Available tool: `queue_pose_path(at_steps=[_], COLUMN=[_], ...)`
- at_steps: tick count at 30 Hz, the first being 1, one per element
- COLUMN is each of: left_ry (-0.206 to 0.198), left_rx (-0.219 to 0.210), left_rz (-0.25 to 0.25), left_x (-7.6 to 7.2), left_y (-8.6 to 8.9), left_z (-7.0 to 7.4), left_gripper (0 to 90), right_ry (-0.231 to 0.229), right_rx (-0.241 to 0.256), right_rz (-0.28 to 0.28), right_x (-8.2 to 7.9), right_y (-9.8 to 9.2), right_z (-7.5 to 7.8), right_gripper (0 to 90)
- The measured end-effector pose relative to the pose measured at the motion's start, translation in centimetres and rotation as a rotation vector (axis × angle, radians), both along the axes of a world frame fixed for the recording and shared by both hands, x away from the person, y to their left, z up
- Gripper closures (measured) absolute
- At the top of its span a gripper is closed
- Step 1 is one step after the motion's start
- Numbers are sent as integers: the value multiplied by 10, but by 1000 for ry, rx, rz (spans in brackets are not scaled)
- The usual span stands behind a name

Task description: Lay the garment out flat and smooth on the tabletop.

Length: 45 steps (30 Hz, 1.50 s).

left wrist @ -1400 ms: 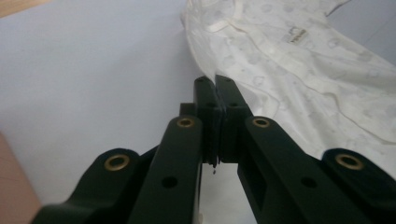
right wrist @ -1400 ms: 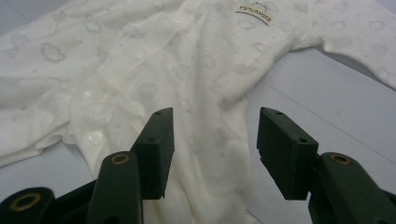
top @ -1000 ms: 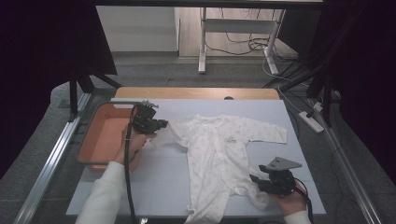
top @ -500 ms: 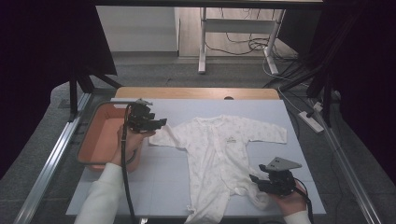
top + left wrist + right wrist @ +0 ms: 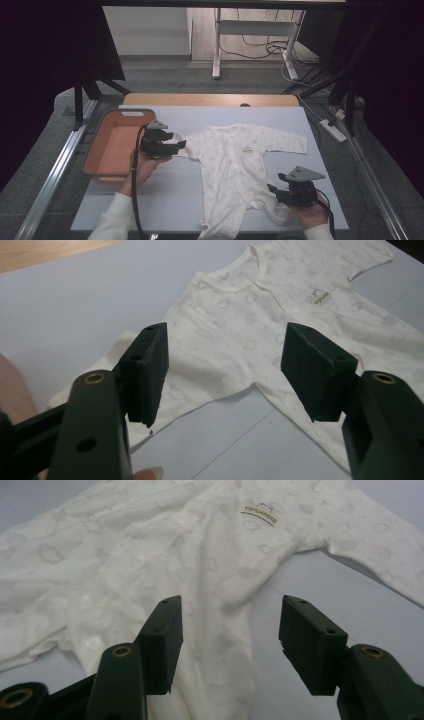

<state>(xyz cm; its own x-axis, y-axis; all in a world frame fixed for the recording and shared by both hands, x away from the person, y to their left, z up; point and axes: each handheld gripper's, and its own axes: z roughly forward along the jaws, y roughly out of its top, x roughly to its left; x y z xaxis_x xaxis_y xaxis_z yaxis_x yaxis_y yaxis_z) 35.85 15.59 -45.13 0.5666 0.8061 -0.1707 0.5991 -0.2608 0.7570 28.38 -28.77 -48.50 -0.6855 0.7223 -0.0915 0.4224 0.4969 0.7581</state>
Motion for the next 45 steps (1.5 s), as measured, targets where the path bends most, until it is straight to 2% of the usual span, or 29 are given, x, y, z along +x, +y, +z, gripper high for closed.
queue_pose_path(at_steps=[1, 5, 10, 16, 18, 21, 23, 24, 28, 30, 33, 38, 42, 45], left_ry=[-2, -10, -14, -12, -11, -11, -13, -14, -15, -15, -15, -23, -23, -23], left_rx=[7, -18, 3, 12, 7, 9, 1, 2, 4, 6, 5, -5, -11, -14], left_rz=[-4, -9, -37, -53, -56, -64, -67, -72, -83, -85, -82, -72, -63, -61], left_x=[-1, -5, -12, -15, -15, -15, -14, -14, -13, -12, -12, -14, -15, -14], left_y=[-1, -4, -12, -17, -18, -20, -21, -21, -24, -24, -23, -19, -16, -15], left_z=[1, 1, -1, -1, -1, -1, 0, 0, 1, 1, 1, 3, 3, 3], left_gripper=[360, 355, 354, 351, 351, 351, 351, 351, 351, 347, 347, 347, 347, 347], right_ry=[1, 5, 5, 63, 85, 104, 140, 140, 174, 179, 189, 175, 160, 155], right_rx=[-3, -3, 2, -8, 0, -18, -38, -38, -75, -63, -61, -92, -73, -65], right_rz=[-7, -31, -81, -116, -113, -105, -100, -100, -77, -60, -20, -33, -46, -43], right_x=[2, 6, 6, 6, 4, -2, -7, -7, -10, -11, -14, -25, -43, -49], right_y=[-1, -6, -22, -36, -38, -38, -35, -35, -29, -27, -25, -26, -31, -31], right_z=[0, 0, 3, -5, -7, -11, -18, -18, -24, -25, -24, -20, -15, -15], right_gripper=[429, 431, 437, 440, 442, 450, 469, 469, 561, 635, 845, 866, 866, 851])
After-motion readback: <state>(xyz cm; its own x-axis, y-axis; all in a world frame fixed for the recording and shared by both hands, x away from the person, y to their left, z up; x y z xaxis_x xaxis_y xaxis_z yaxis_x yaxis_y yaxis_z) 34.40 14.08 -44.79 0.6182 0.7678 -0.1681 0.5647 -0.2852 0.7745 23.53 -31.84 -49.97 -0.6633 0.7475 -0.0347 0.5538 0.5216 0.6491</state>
